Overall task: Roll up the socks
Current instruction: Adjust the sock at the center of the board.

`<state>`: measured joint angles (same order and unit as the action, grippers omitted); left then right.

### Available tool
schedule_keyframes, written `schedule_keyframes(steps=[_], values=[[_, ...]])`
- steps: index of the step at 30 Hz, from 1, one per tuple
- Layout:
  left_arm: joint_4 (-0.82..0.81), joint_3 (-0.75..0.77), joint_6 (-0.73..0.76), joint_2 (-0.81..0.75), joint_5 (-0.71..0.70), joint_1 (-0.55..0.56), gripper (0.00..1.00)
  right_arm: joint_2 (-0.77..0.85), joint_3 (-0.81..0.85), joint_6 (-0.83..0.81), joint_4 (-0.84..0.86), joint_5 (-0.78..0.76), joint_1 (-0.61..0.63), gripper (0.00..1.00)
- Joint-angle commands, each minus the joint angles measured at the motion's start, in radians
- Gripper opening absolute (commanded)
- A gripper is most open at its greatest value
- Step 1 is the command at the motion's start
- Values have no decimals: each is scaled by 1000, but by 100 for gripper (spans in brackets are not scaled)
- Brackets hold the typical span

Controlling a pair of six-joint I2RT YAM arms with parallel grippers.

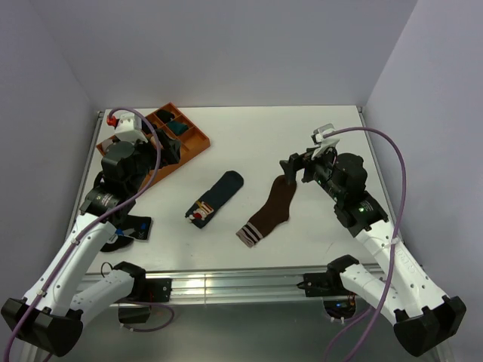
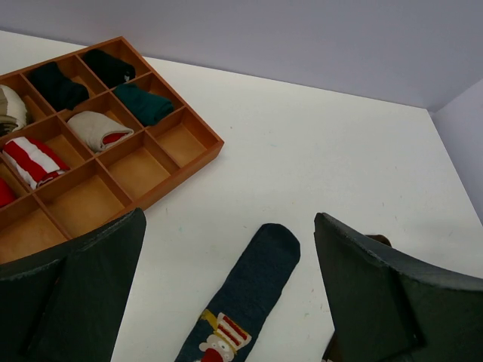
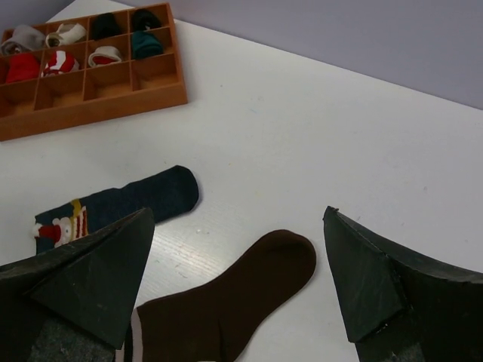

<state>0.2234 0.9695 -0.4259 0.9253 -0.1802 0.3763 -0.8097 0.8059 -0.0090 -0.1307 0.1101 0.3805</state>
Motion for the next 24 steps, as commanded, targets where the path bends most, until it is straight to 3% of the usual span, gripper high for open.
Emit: schedule_keyframes(steps=[1, 8, 10, 15, 24], values=[[-15, 6, 32, -19, 1, 1, 99, 0, 10, -26, 5, 13, -5, 100], [-18, 0, 44, -23, -16, 1, 100, -146, 79, -9, -64, 124, 21, 97], [-18, -2, 47, -23, -31, 0, 100, -256, 139, -22, -116, 109, 99, 90], [-29, -15, 47, -28, -56, -10, 100, -463, 206, -54, -129, 5, 364, 83], [-29, -18, 42, -54, -76, -31, 99, -761, 335, -59, -113, -55, 616, 71]])
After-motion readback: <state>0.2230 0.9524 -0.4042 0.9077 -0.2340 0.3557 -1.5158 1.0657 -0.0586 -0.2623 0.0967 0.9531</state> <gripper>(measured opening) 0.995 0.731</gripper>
